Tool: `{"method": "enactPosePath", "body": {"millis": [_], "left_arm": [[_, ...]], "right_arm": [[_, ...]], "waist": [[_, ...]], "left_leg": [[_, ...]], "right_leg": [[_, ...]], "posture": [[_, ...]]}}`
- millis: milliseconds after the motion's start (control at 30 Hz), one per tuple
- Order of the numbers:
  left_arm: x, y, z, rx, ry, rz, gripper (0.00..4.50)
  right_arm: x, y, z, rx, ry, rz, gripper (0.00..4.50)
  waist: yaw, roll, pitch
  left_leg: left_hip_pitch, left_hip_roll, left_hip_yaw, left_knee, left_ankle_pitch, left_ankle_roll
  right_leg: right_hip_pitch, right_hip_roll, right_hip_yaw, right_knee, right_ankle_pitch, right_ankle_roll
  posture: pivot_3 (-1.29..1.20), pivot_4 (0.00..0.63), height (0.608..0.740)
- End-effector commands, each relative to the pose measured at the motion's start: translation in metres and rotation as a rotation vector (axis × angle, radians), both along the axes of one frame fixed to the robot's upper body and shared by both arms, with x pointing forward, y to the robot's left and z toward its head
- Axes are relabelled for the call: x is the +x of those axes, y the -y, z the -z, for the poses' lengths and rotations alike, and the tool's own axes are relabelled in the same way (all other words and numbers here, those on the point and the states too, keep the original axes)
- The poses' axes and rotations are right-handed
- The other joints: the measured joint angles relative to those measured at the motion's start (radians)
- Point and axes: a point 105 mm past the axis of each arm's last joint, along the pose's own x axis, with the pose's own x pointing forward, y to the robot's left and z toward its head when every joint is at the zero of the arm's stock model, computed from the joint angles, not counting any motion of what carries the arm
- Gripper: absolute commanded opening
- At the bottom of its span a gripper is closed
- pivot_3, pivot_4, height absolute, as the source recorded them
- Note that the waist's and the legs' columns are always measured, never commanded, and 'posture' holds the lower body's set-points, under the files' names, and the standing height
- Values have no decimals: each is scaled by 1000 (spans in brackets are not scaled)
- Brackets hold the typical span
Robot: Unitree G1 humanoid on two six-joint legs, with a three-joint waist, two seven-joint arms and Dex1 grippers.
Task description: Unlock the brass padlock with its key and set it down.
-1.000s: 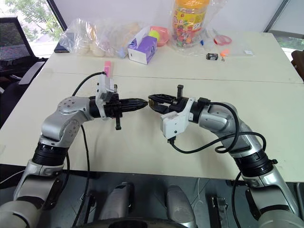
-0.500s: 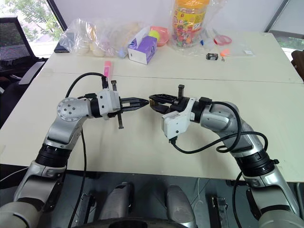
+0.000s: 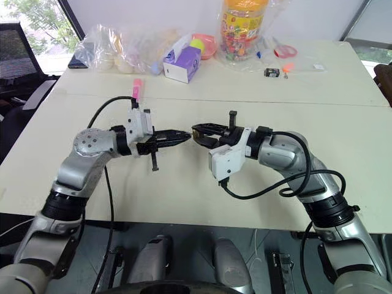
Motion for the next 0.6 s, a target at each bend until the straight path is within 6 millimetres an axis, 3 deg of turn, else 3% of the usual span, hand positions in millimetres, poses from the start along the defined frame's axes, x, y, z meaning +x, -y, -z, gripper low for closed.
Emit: {"method": "enactPosePath", "body": {"millis": [33, 133, 200, 300, 467, 600], "left_arm": [[-22, -4, -27, -184, -241, 116, 23], [-22, -7, -27, -196, -286, 105, 23], [-16, -7, -27, -211, -296, 71, 568], [-11, -6, -24, -194, -268, 35, 1634], [3, -7, -19, -155, -186, -28, 4053], [12, -2, -21, -179, -162, -44, 4053]], "right_arm": [[-3, -2, -11, 24, 38, -25, 706], [-3, -2, -11, 24, 38, -26, 706], [-3, -3, -11, 24, 38, -26, 706], [-3, -3, -12, 26, 38, -26, 706], [-3, -3, -13, 27, 37, -23, 706], [-3, -3, -13, 28, 37, -23, 706]], "waist": [[4, 0, 0], [9, 0, 0], [9, 0, 0], [7, 0, 0], [6, 0, 0], [8, 0, 0]], "left_leg": [[0, 0, 0, 0, 0, 0], [0, -1, -1, 2, 0, 0], [0, -1, 0, 2, 0, 0], [1, -1, 0, 2, 0, 0], [1, -1, 0, 1, 0, 0], [1, -1, 0, 2, 0, 0]], "right_leg": [[0, 0, 0, 0, 0, 0], [1, -1, 0, 0, 0, 0], [2, -1, 0, 0, 0, 0], [2, -1, 0, 0, 0, 0], [1, -1, 0, 0, 0, 0], [2, -1, 0, 0, 0, 0]], "posture": [[0, 150, 740], [0, 150, 740], [0, 150, 740], [0, 150, 740], [0, 150, 740], [0, 150, 740]]}}
